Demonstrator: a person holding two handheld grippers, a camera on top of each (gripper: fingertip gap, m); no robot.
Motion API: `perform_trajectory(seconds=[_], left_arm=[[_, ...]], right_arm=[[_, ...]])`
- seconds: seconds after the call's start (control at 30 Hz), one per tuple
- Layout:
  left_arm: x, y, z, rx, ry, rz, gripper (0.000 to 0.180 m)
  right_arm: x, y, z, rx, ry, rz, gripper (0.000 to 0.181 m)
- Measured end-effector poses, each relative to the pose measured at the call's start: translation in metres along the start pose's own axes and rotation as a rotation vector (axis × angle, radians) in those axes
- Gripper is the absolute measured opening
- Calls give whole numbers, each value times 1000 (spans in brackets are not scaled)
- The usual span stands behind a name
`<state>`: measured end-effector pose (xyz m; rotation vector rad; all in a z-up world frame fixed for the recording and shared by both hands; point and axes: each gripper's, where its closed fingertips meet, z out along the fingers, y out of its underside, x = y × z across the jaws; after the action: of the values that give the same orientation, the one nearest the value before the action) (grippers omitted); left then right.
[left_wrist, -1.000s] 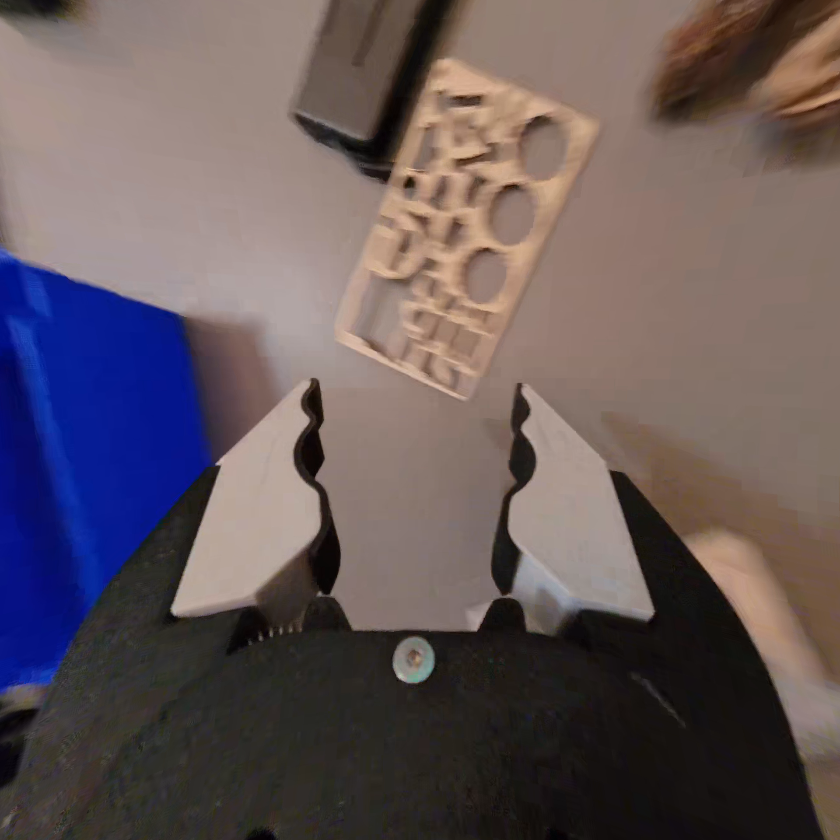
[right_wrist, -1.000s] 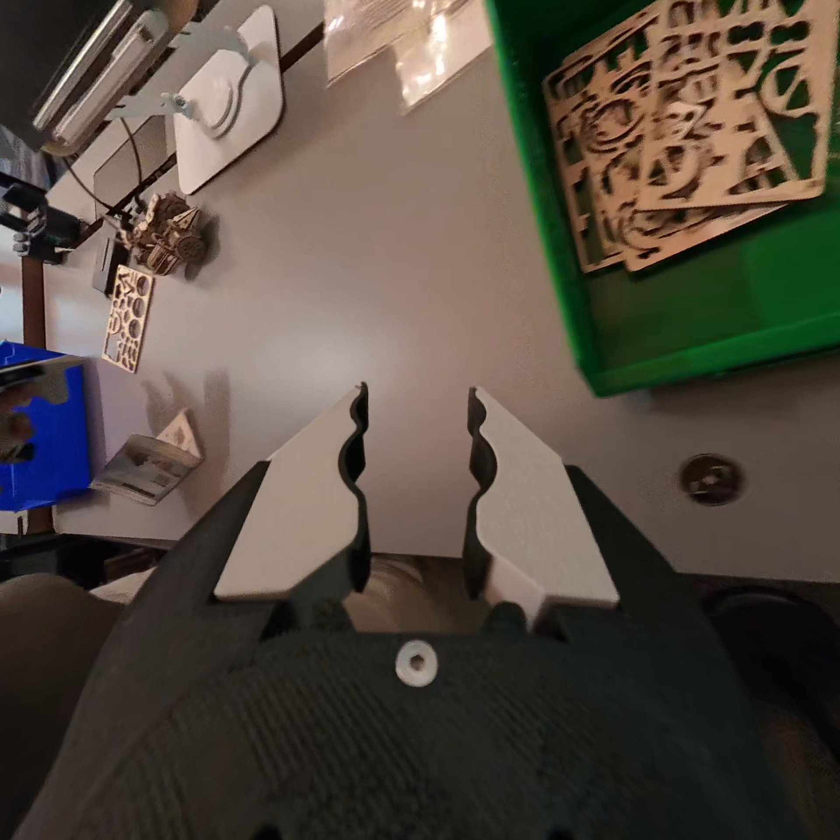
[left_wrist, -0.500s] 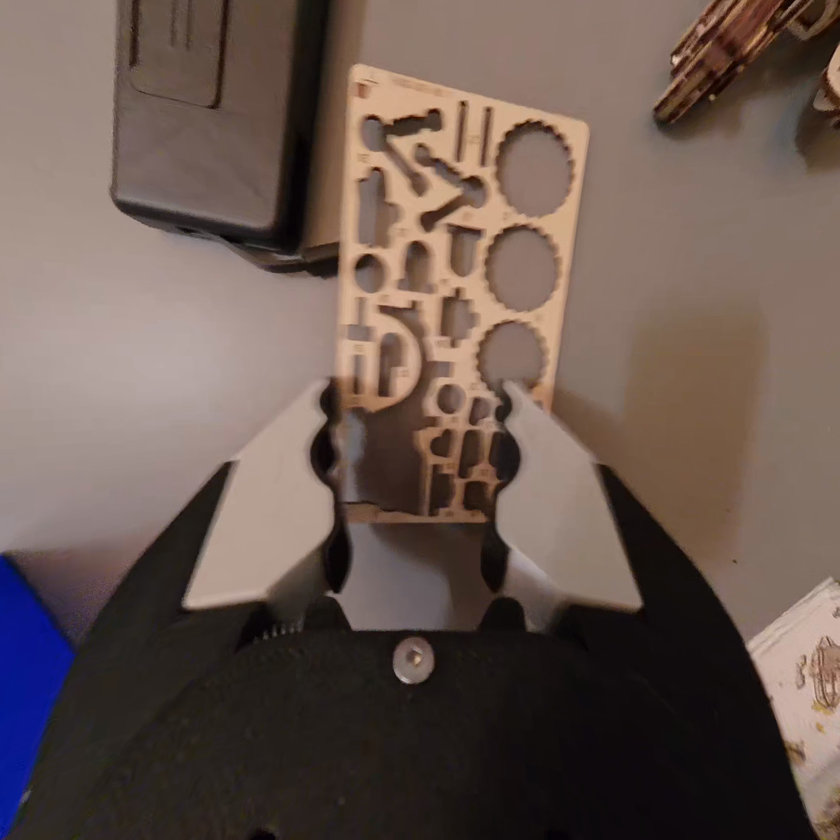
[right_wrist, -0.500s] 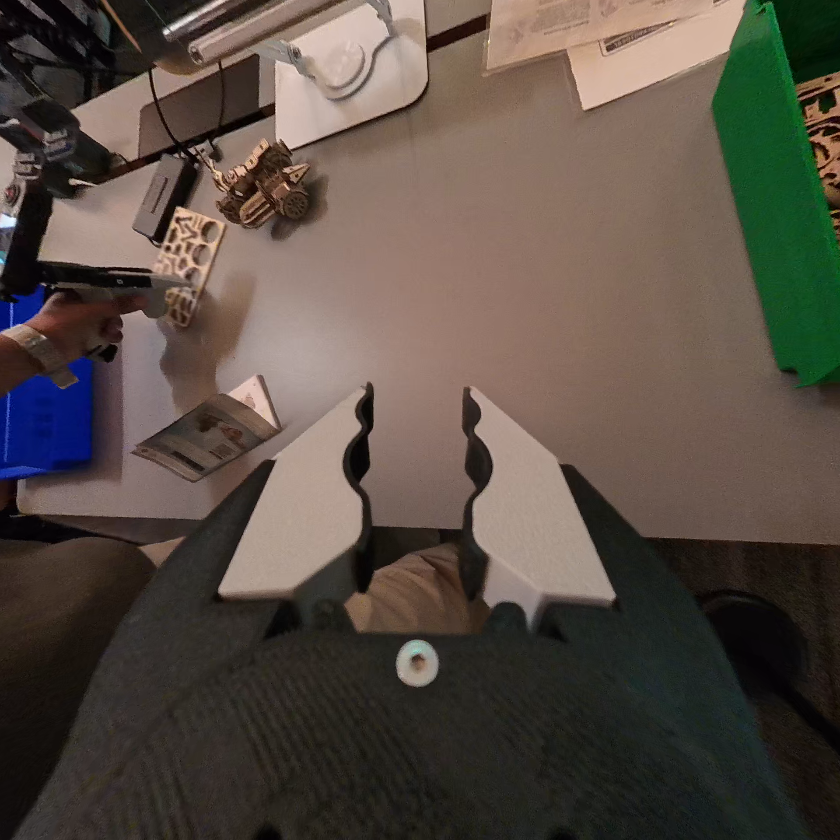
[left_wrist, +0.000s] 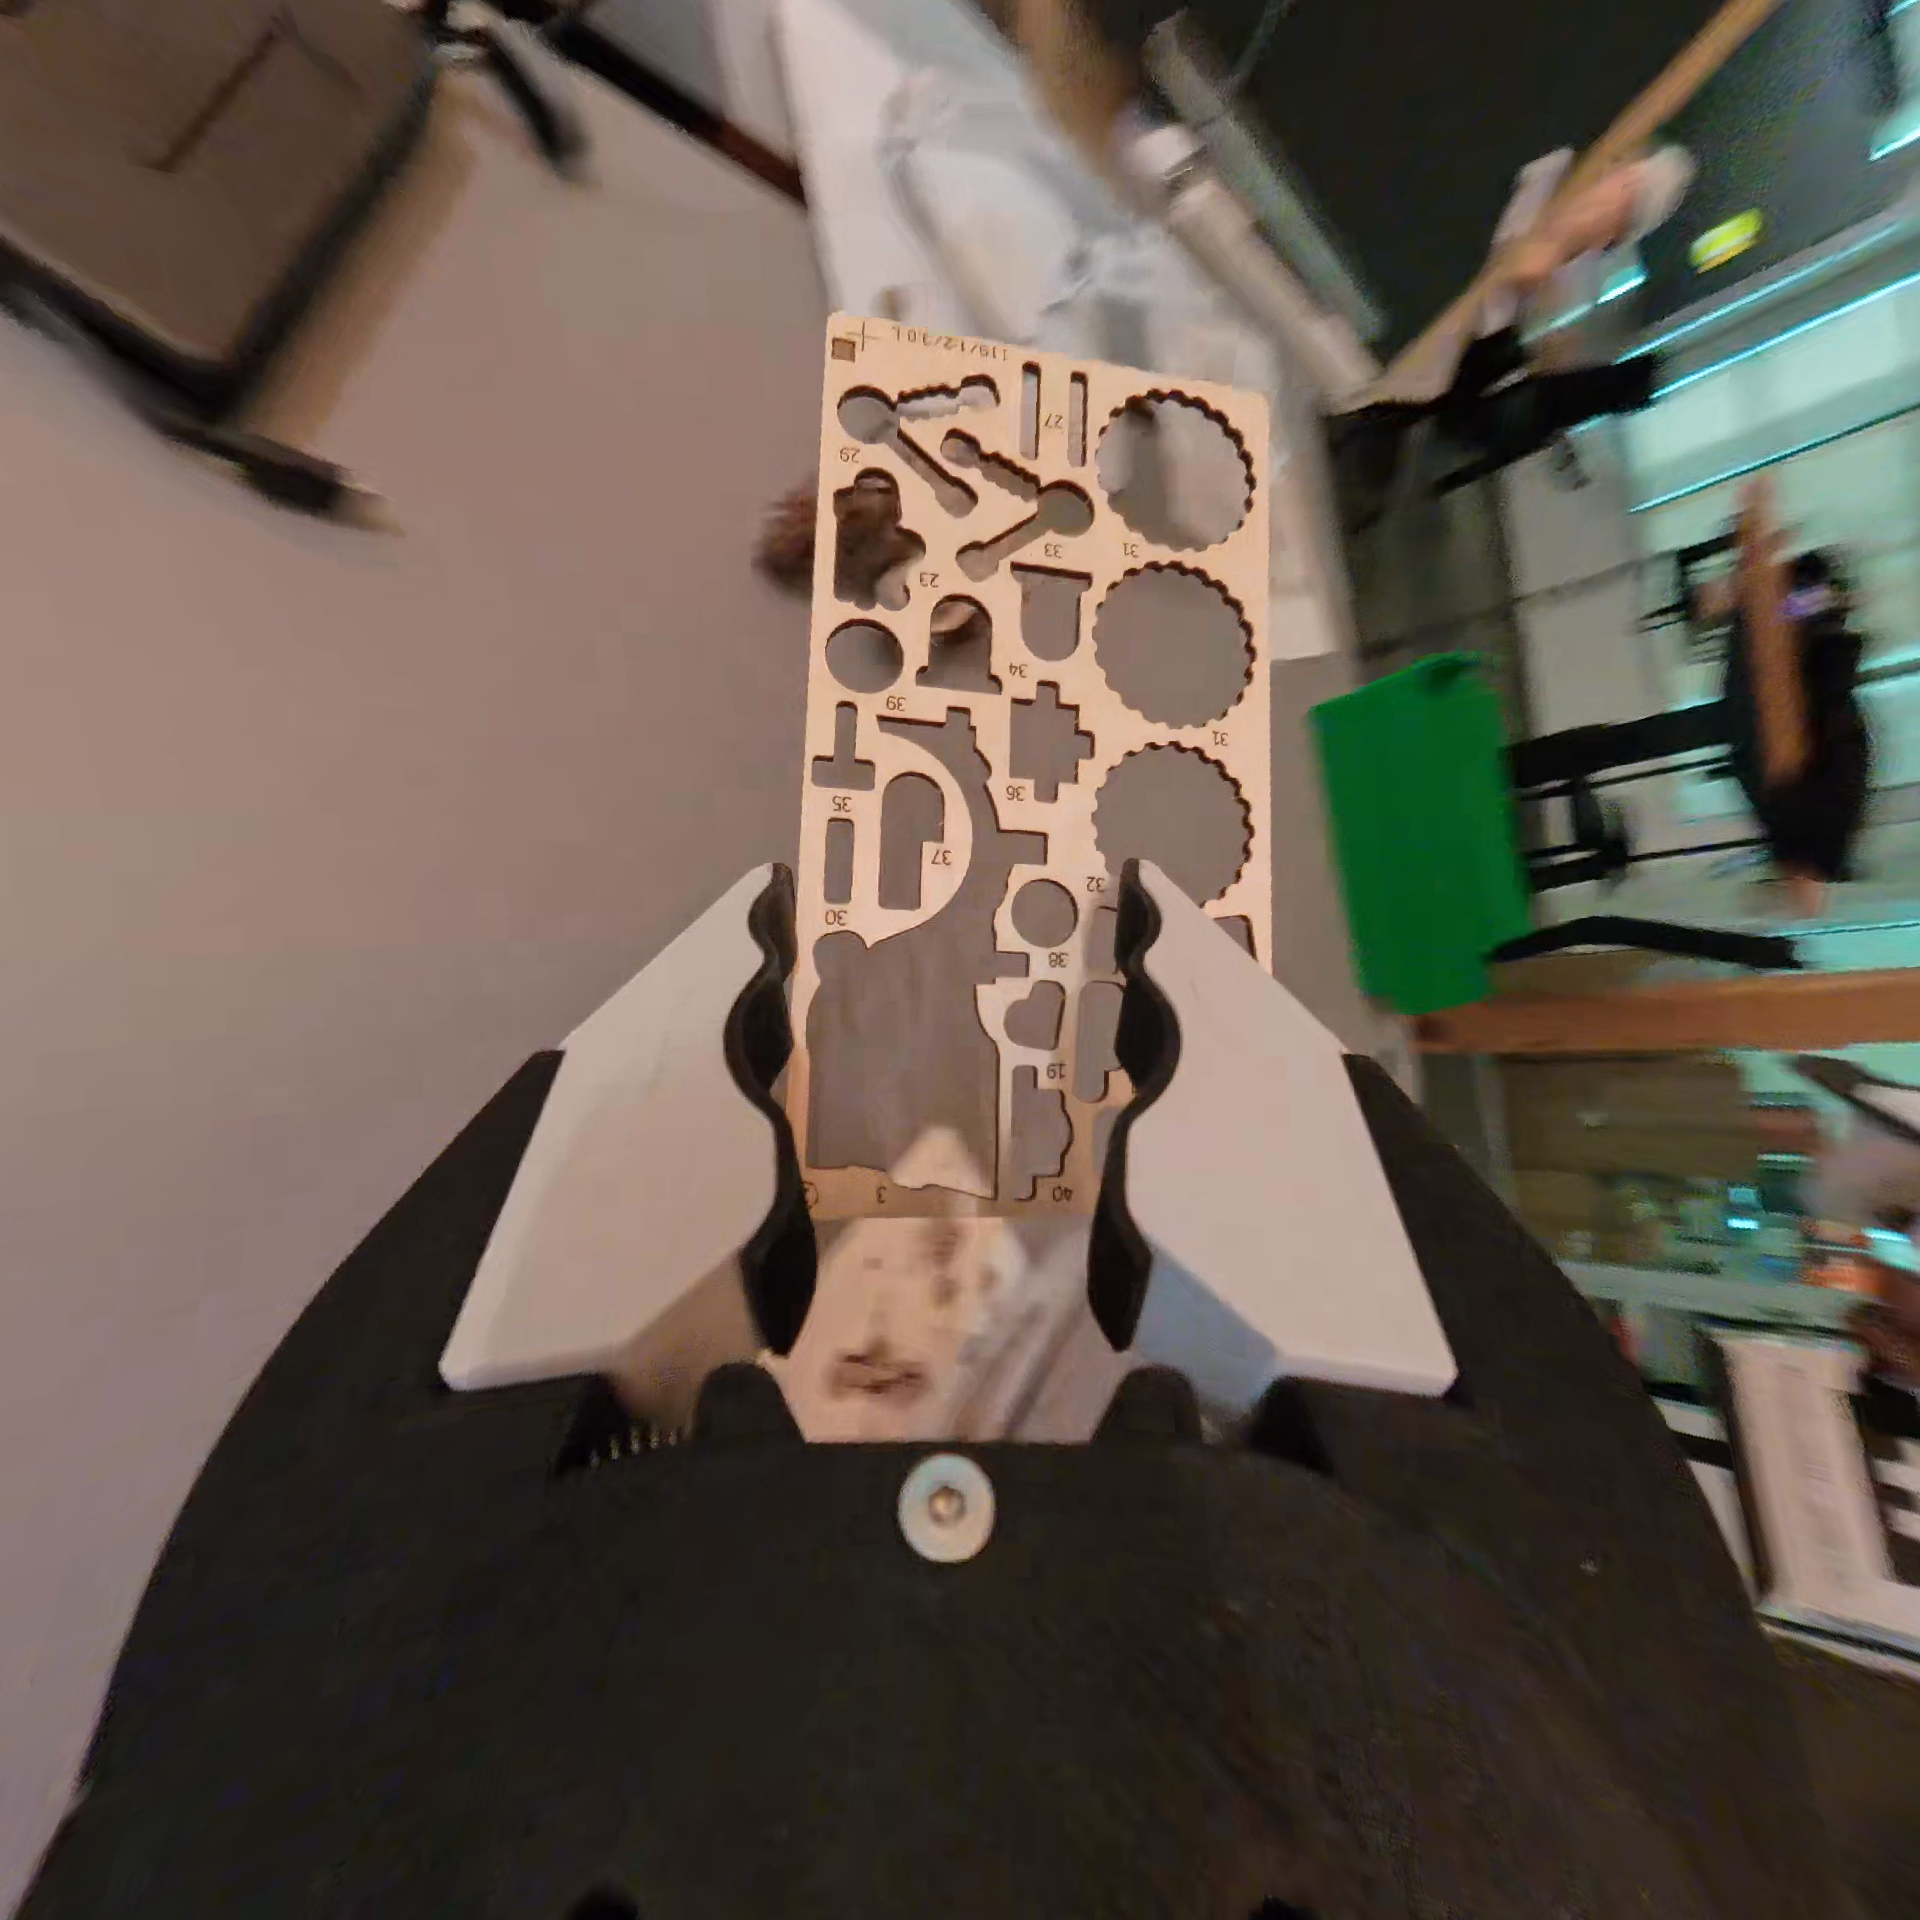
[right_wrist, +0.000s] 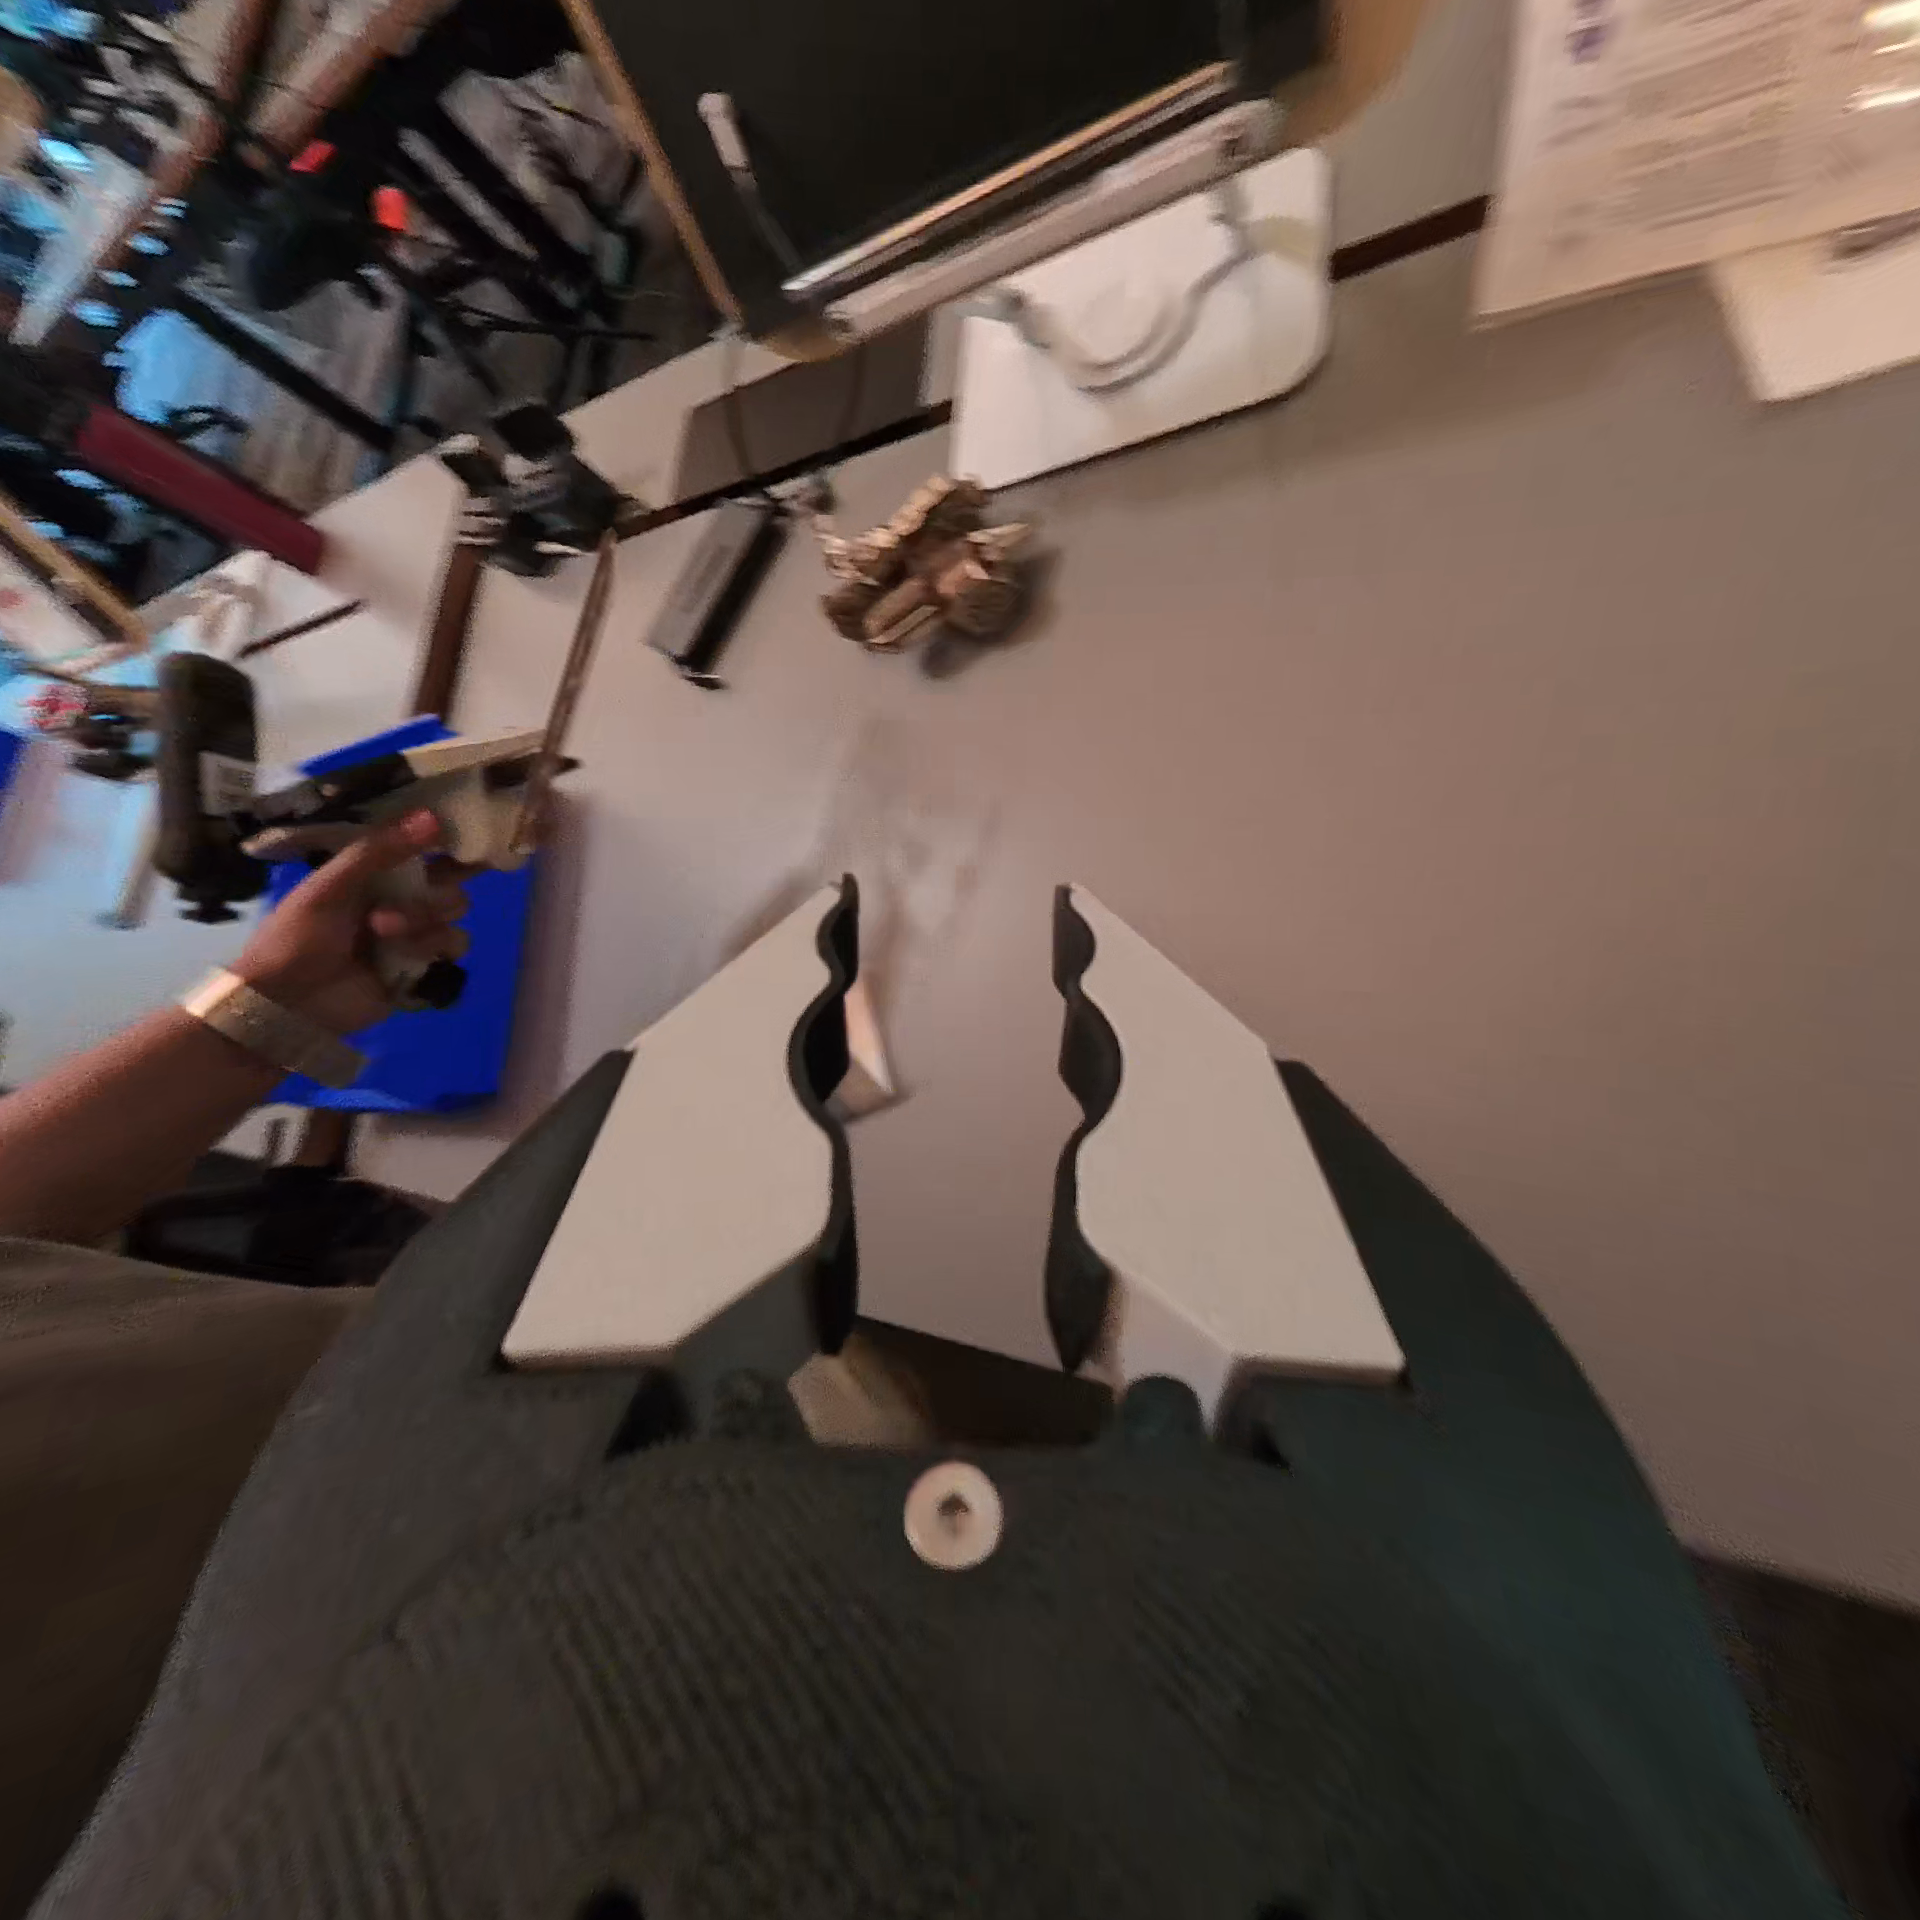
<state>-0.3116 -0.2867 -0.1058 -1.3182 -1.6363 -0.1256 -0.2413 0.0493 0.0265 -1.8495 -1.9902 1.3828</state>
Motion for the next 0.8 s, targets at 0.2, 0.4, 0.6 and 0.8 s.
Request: perform_trajectory(seconds=[0.2,0.4,0.6,0.8], left_arm=[[108,22,-12,7,179,125,58],[188,58,6,-41,248,343,58],[226,94,29,-123,282,380,64],[237,102,54,-152,237,346,76]], right_arm=[[-104,-6,75,-74,-375,106,52],[-129,-13,88,-104,-529,253,60],[-82,-18,53,-24,-509,307,0],[64,-46,-19,142,-231,310,0]])
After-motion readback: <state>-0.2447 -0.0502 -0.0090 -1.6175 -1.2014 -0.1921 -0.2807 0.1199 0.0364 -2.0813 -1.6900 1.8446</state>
